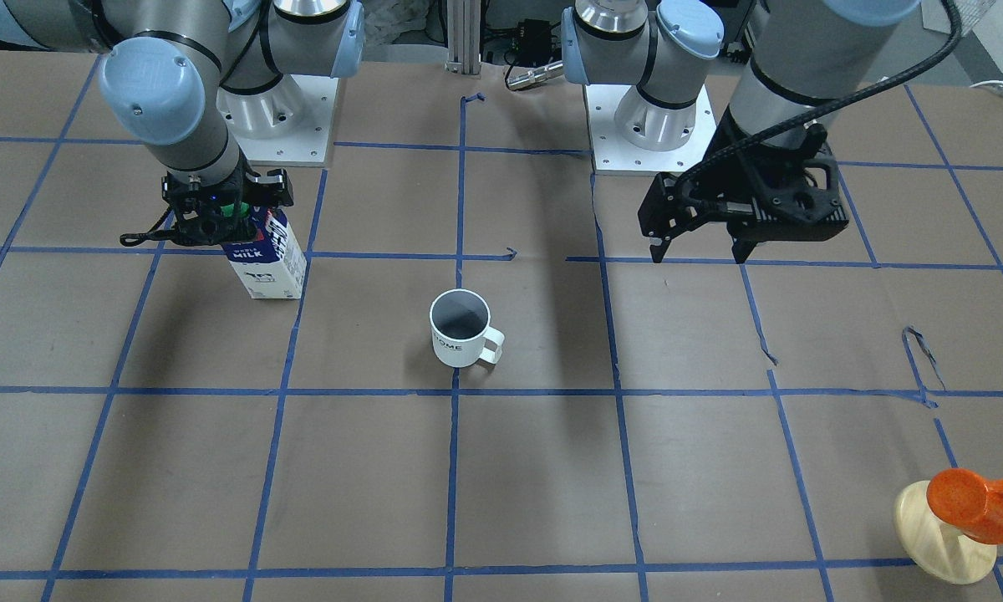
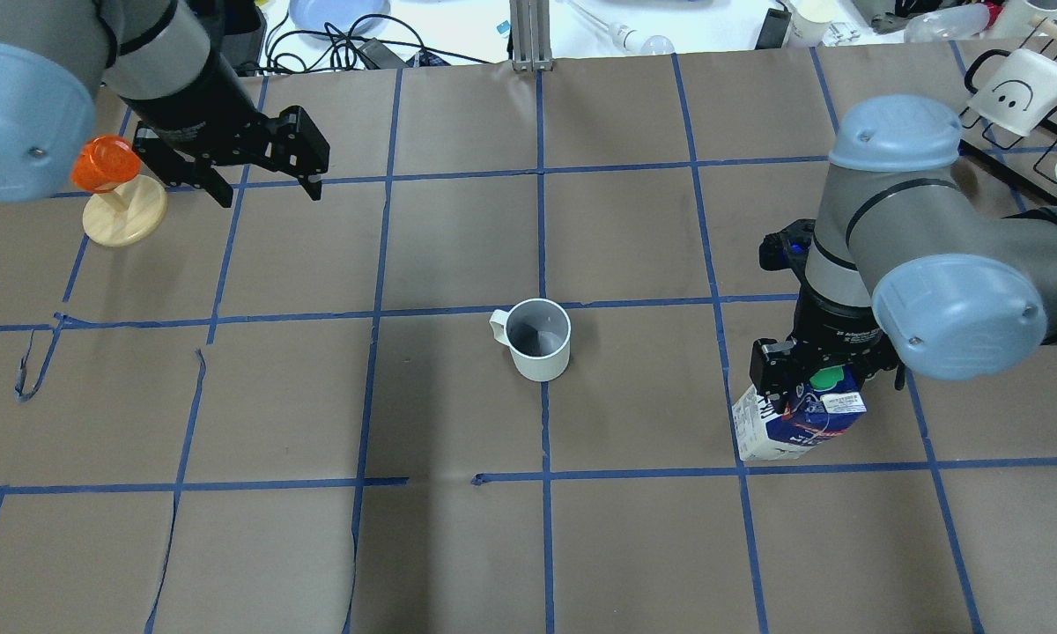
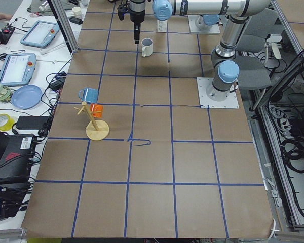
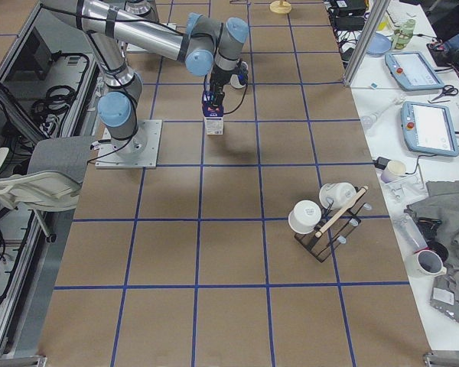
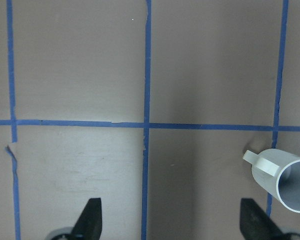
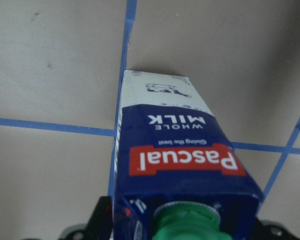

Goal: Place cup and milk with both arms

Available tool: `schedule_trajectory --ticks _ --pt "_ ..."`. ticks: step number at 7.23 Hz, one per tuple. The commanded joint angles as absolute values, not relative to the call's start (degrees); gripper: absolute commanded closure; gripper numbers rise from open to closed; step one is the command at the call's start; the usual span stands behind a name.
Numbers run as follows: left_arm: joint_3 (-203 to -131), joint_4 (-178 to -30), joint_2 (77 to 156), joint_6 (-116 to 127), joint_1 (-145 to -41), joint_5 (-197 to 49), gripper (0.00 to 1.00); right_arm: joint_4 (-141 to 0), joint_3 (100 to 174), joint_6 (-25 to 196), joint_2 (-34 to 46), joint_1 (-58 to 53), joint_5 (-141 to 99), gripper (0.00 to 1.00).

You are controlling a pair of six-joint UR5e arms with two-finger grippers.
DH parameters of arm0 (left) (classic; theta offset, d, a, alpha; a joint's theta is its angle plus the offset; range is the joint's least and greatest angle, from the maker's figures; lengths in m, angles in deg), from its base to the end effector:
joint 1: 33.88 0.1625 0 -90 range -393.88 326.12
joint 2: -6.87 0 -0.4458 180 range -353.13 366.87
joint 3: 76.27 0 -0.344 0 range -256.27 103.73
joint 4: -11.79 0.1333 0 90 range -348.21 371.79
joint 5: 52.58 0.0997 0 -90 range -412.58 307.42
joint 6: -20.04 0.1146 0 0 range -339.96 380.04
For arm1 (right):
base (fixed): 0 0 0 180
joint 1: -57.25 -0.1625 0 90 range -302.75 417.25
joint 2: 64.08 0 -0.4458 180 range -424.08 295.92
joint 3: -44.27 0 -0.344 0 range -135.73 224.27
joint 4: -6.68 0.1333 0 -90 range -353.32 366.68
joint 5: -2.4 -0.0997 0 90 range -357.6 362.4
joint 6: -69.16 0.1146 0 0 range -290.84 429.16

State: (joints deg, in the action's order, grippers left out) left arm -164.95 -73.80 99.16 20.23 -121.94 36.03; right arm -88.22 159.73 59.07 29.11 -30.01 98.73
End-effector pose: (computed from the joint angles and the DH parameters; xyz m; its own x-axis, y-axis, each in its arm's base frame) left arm -0.1202 -0.4725 0.4937 -0.9993 -0.0291 0.0240 -0.0305 0.9977 -0.0601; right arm 0.1036 -0.3600 0.3388 -0.9870 -0.1526 0.0513 -0.1293 0.9411 0.3124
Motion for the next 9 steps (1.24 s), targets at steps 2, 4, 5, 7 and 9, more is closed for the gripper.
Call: schedule_trajectory --ticks 2,4,5,7,9 --pt "-163.1 -74.8 99.9 19.9 -121.3 35.8 0.07 -89.6 158.5 59.7 29.1 -29.9 98.6 0.72" --pt "-163.6 -75.1 99.0 20.5 -121.5 36.4 0.06 -89.5 154.5 59.9 28.6 -29.0 97.8 0.72" --pt "-163.4 -75.3 99.0 20.6 -121.5 36.5 0.05 -89.2 150.5 60.1 25.7 -28.8 97.5 0.71" --pt "-163.3 -75.4 99.0 20.7 -121.5 36.5 0.04 -88.7 142.9 61.6 20.7 -29.1 93.3 0.71" --pt "-163.3 -75.3 99.0 20.7 -121.5 36.5 0.04 -89.6 140.3 70.1 16.4 -33.0 88.7 0.71"
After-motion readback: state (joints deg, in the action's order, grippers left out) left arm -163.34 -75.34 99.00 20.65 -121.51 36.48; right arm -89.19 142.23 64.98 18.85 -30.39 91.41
